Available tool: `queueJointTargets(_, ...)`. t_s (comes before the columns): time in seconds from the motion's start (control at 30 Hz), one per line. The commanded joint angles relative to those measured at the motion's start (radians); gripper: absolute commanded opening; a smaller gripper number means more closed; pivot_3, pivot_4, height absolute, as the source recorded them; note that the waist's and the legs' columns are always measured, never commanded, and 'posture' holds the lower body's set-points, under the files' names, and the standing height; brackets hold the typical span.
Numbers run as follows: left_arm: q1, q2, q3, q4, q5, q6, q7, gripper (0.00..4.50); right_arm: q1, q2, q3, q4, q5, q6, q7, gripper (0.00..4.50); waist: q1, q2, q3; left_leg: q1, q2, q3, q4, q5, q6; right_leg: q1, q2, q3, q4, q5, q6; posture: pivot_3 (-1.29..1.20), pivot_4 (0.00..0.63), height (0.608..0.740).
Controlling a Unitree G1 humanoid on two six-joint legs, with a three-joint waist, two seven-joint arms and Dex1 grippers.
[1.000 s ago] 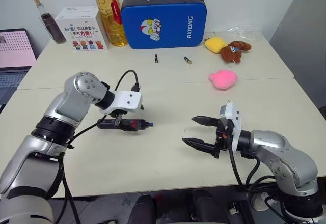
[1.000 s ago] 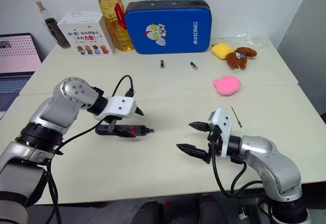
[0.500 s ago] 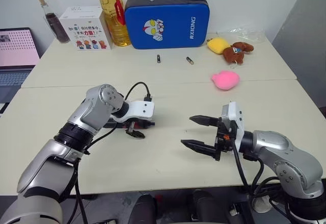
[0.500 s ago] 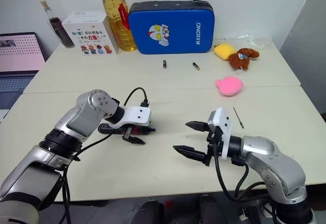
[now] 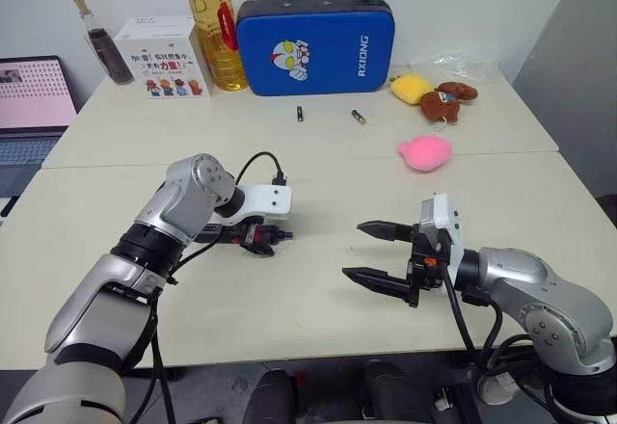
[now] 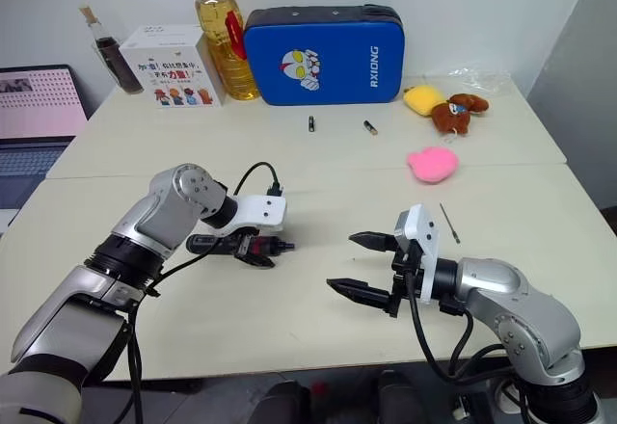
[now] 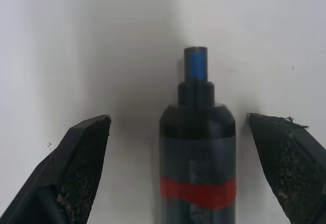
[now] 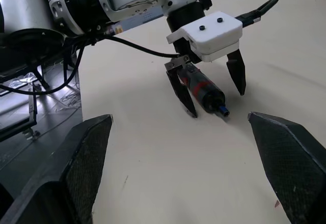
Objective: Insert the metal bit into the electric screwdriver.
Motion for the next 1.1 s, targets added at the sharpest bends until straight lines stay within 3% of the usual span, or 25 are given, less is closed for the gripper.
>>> queueJointTargets(0.03,0.009,0.024,-0.002,0.036,0.016,-0.006,-0.018,4.50,0.004,-0.007,-0.008,-0.041,0.037,-0.006,-0.014,4.46,0.000,0.000,0.000,0.000,0.000,0.000,0.000,0.000,0.000,0.000,0.000,0.000,0.000,0.000,0.000,0.00,0.150,0.740)
queueJointTargets(0.27,0.015,0.023,0.004,0.058,-0.003,-0.031,-0.062,4.50,0.005,-0.019,-0.008,-0.042,0.058,-0.005,-0.033,4.46,-0.004,0.000,0.000,0.000,0.001,-0.001,0.000,-0.001,0.001,0.000,0.002,0.001,0.000,0.000,-0.001,0.00,0.150,0.740)
queueJointTargets(0.77,0.006,0.027,0.015,0.108,0.006,-0.069,-0.066,1.70,0.002,-0.046,0.000,-0.057,0.076,-0.010,-0.052,4.50,-0.003,0.000,0.000,0.000,0.001,-0.001,0.000,-0.001,0.001,0.000,0.002,0.001,0.000,0.000,0.000,0.00,0.150,0.740)
queueJointTargets(1.1,0.009,-0.010,0.067,0.078,-0.044,-0.025,-0.032,1.65,-0.021,-0.057,0.004,-0.061,0.088,-0.021,-0.048,4.50,-0.002,0.000,0.000,0.000,0.001,-0.001,0.000,-0.001,0.001,0.000,0.002,0.000,0.000,0.000,0.000,0.00,0.150,0.740)
